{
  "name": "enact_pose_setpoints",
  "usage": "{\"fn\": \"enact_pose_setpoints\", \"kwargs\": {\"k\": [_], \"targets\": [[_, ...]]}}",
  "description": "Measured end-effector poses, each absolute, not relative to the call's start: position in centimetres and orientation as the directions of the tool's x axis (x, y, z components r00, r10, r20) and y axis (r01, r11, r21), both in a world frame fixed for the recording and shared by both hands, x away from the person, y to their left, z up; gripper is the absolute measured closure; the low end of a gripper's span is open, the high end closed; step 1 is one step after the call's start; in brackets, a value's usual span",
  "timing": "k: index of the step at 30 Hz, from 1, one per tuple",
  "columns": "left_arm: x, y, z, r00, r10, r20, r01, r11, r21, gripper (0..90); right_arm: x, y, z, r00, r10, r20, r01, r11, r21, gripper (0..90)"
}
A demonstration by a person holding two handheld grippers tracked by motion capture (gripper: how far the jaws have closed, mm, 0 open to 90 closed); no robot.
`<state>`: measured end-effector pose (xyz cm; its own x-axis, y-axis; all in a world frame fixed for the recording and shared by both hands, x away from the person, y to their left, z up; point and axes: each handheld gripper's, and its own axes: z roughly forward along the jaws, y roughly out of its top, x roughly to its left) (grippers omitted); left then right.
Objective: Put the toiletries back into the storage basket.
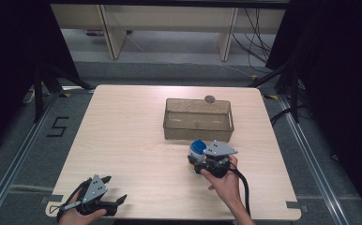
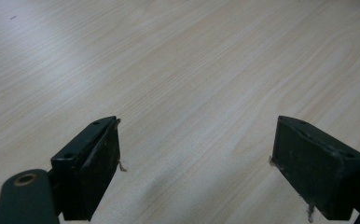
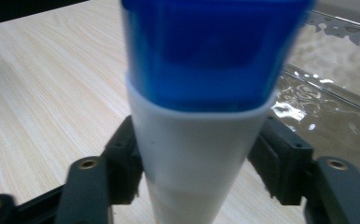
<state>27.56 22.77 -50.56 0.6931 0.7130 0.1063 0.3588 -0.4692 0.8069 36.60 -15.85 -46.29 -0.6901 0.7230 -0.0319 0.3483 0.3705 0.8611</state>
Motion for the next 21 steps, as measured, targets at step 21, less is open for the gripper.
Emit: {"fn": "enact_pose_setpoints", "kwargs": {"k": [21], "targets": [[27.5, 22.8, -50.5, 0.700, 0.704, 0.121, 0.348, -0.484, 0.803, 14.7, 36.7, -15.8, -45.1, -0.697, 0.715, -0.049, 0.310, 0.363, 0.878, 56.0]]}}
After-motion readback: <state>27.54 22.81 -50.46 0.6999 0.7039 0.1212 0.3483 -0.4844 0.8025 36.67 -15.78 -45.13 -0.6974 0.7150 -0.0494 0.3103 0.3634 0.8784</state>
